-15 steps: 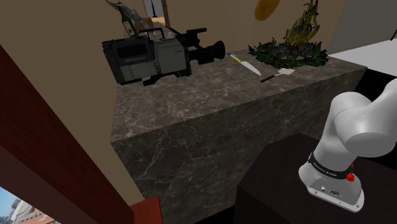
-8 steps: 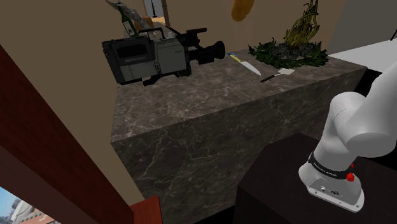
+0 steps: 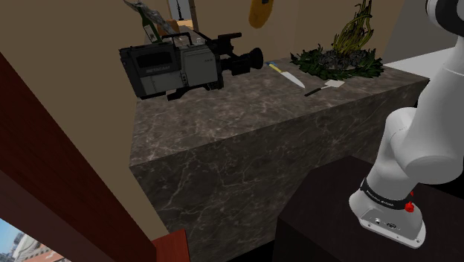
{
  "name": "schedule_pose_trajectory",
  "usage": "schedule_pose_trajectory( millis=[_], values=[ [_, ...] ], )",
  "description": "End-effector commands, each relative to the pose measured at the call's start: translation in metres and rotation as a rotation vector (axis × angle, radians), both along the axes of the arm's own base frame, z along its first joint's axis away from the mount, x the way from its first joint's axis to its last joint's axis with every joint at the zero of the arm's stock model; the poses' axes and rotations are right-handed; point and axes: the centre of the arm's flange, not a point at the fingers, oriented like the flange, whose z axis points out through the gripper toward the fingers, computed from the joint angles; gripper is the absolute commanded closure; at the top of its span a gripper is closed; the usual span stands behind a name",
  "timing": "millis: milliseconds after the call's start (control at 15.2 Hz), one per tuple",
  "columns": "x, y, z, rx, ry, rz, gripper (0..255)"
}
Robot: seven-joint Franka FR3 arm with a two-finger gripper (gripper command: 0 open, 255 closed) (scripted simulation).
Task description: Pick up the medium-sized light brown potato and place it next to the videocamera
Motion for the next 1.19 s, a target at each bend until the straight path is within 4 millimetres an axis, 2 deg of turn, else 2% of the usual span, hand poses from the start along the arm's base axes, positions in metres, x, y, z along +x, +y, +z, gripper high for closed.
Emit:
schedule_pose_trajectory(
  millis=[0,1122],
  values=[
    [0.003,0.0,-0.008,0.0,-0.001,0.0,255],
    [0.003,0.0,-0.098,0.0,-0.001,0.0,255]
  ],
)
